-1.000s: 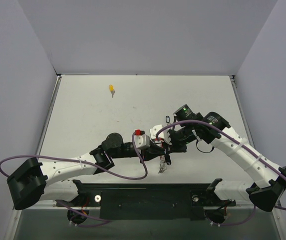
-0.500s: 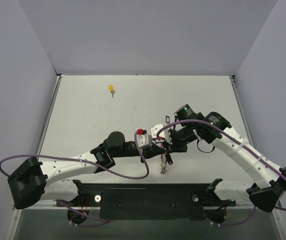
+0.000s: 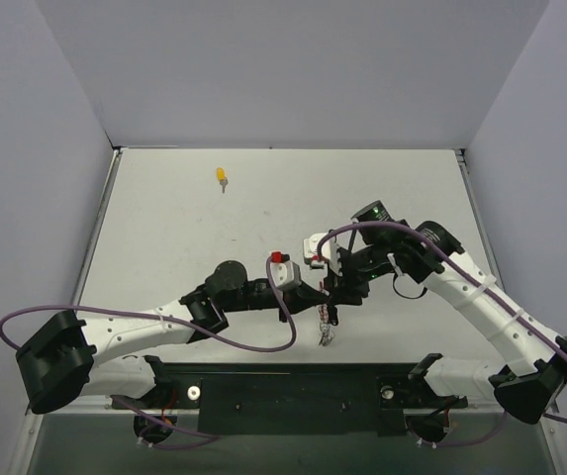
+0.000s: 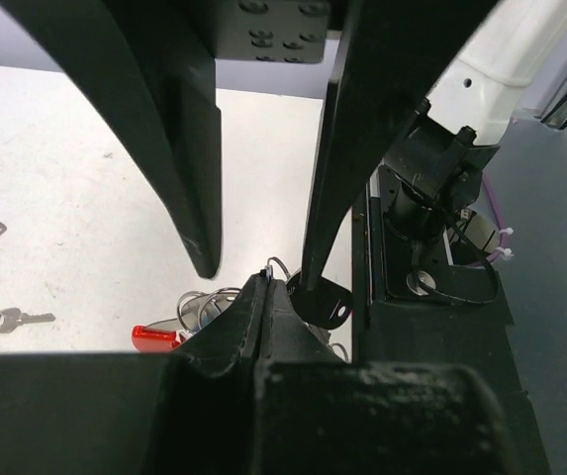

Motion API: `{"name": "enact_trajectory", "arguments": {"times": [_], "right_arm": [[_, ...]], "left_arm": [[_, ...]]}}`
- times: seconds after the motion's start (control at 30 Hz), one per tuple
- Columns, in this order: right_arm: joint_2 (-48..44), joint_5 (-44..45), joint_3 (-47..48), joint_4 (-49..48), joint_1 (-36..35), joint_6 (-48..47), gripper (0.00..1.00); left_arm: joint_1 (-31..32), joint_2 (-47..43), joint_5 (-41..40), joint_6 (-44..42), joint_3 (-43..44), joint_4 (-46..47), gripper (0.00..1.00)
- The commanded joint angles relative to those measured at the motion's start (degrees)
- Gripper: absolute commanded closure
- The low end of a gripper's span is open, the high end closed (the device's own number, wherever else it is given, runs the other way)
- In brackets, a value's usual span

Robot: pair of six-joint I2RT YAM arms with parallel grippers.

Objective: Put the keys on the keyring

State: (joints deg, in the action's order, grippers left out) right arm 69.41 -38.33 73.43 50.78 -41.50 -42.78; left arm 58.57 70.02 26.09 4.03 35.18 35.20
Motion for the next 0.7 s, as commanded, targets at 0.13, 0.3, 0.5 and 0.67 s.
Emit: {"name": "enact_trajectory", "arguments": {"times": [0.13,0.3,0.5,0.67], "right_arm": [[-7.0,-13.26,-7.24,-12.9,8.27,12.72,0.59],[-9.55,-15.99,-9.35,-19.31,9.06,22.1,0.58],[-12.01,-14.41,-16.28,-43.1,10.03,50.04,0.55],[-13.94,-7.75,-19.9,-54.74,11.96,68.77,0.54]], "left_arm": [[-3.02,-2.25,-5.06,13.1,-7.65,24.43,1.0],[-3.02,-1.29,-10.79,18.98,-12.67,38.26,1.0],[-3.02,1.43,-11.41,22.24,-16.36,51.45,1.0],[-3.98,1.44,-9.39,21.63,-18.04,54.09,1.0]]}}
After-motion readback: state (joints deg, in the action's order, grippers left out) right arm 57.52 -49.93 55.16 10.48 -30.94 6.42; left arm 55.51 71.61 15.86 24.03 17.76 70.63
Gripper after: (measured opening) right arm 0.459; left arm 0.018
